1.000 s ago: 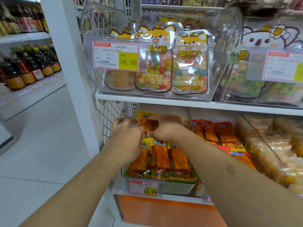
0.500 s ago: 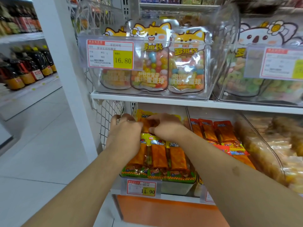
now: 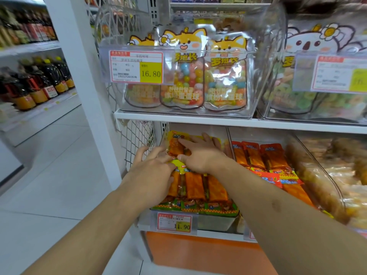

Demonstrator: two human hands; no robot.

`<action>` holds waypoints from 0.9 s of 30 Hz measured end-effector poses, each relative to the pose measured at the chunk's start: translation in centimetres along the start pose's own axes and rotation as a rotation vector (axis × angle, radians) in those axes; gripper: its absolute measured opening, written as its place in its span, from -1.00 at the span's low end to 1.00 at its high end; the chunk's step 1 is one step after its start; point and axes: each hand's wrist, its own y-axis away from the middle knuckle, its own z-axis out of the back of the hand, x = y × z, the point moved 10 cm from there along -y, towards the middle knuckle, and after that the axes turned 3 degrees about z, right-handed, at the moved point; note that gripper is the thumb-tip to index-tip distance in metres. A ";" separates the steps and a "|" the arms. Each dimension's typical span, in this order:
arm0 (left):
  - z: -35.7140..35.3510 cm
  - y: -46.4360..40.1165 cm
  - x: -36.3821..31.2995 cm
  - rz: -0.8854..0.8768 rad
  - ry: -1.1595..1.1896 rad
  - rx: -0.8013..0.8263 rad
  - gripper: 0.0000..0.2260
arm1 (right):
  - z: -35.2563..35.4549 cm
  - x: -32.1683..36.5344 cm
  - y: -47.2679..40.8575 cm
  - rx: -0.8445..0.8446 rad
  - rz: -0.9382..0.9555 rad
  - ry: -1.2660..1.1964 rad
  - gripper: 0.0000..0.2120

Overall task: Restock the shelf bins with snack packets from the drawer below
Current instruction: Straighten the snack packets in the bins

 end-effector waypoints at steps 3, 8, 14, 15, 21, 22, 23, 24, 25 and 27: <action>0.1 0.1 0.2 0.030 0.005 0.010 -0.65 | 0.2 0.2 0.4 0.005 0.013 -0.017 -0.44; -0.2 0.1 0.1 0.068 -0.006 0.055 -0.61 | 0.3 0.0 0.6 0.034 0.025 -0.059 -0.52; -0.1 0.1 -0.3 0.049 0.002 0.122 -0.49 | 1.0 0.4 2.3 -0.044 0.081 0.056 -0.43; -0.1 0.1 -0.5 0.044 -0.005 0.119 -0.51 | 1.1 0.7 2.8 -0.063 0.101 0.107 -0.42; -0.3 0.4 -1.0 0.039 -0.020 0.117 -0.53 | -0.3 1.3 2.6 -0.033 0.102 0.209 -0.43; -0.4 0.4 -0.9 0.038 -0.020 0.116 -0.53 | -0.4 1.1 2.4 -0.022 0.080 0.193 -0.43; -0.5 0.4 -0.9 0.037 -0.023 0.115 -0.53 | -0.4 0.9 2.2 -0.008 0.061 0.179 -0.43; -0.5 0.4 -0.9 0.035 -0.026 0.114 -0.53 | -0.5 0.7 2.1 0.006 0.048 0.167 -0.43; -0.5 0.4 -0.9 0.034 -0.028 0.113 -0.53 | -0.5 0.6 2.1 0.015 0.040 0.155 -0.42; -0.4 0.4 -1.1 0.033 -0.032 0.105 -0.53 | -0.5 0.5 2.4 0.023 0.024 0.111 -0.41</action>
